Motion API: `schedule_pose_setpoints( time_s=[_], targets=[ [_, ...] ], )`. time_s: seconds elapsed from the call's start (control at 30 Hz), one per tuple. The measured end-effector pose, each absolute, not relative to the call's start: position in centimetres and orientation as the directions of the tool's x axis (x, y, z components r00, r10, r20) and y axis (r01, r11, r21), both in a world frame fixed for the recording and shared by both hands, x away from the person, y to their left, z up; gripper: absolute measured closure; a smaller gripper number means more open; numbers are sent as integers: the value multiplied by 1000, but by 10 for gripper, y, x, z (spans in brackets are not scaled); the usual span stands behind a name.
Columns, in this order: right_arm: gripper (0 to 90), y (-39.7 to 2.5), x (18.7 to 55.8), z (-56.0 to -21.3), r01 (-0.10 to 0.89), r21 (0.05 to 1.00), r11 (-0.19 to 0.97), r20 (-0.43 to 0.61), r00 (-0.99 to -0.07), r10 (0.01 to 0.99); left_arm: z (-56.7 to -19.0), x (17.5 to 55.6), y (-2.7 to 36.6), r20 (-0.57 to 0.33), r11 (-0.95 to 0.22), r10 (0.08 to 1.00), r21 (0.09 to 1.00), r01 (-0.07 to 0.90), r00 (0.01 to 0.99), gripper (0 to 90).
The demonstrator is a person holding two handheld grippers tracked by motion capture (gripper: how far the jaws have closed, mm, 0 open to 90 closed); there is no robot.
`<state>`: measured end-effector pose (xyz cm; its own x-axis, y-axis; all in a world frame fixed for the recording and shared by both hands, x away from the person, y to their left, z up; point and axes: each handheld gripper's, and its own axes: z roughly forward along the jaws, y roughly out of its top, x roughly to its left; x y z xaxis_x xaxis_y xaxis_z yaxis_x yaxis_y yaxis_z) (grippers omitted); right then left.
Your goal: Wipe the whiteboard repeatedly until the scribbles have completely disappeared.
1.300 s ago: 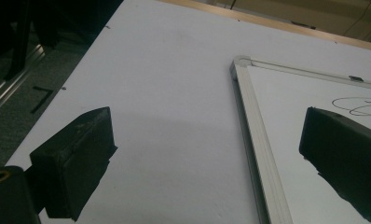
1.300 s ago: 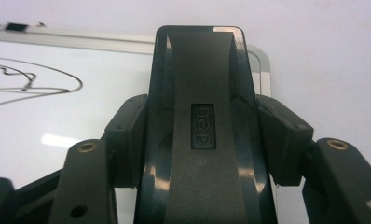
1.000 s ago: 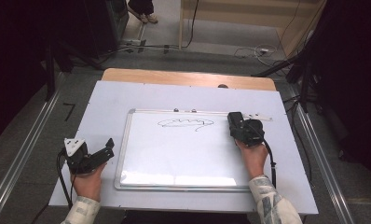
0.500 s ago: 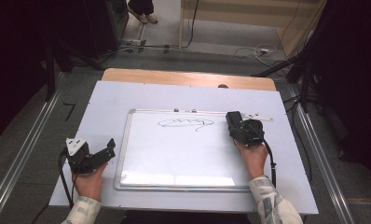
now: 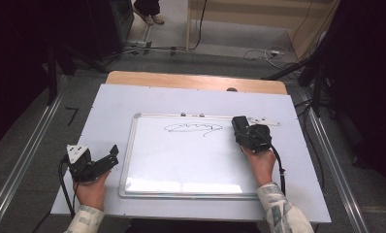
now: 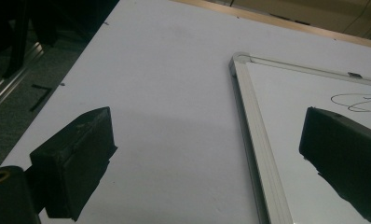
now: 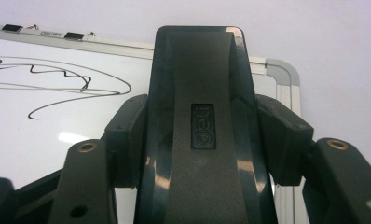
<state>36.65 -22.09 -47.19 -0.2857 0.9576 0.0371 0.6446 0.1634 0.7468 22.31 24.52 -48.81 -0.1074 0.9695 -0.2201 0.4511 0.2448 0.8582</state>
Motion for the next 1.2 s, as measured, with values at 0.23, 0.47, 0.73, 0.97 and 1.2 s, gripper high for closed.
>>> schedule_pose_setpoints(
  time_s=[0.23, 0.47, 0.73, 0.97, 1.2],
  targets=[
    [386, -216, 366, -474, 644, 744, 177, 31, -298, 954, -488, 224, 244, -220, 243, 970, 858, 452, -104, 37],
    [386, -213, 367, -476, 645, 743, 181, 30, -302, 953, -488, 224, 244, -217, 240, 971, 858, 455, -104, 37],
    [386, -207, 369, -478, 645, 739, 195, 28, -319, 947, -488, 224, 244, -216, 239, 971, 858, 454, -103, 37],
    [386, -198, 372, -483, 646, 732, 218, 14, -335, 942, -488, 224, 244, -216, 239, 971, 858, 455, -104, 37],
    [386, -191, 374, -485, 640, 731, 237, 2, -350, 937, -489, 224, 244, -215, 238, 971, 858, 456, -103, 37]
  ],
)
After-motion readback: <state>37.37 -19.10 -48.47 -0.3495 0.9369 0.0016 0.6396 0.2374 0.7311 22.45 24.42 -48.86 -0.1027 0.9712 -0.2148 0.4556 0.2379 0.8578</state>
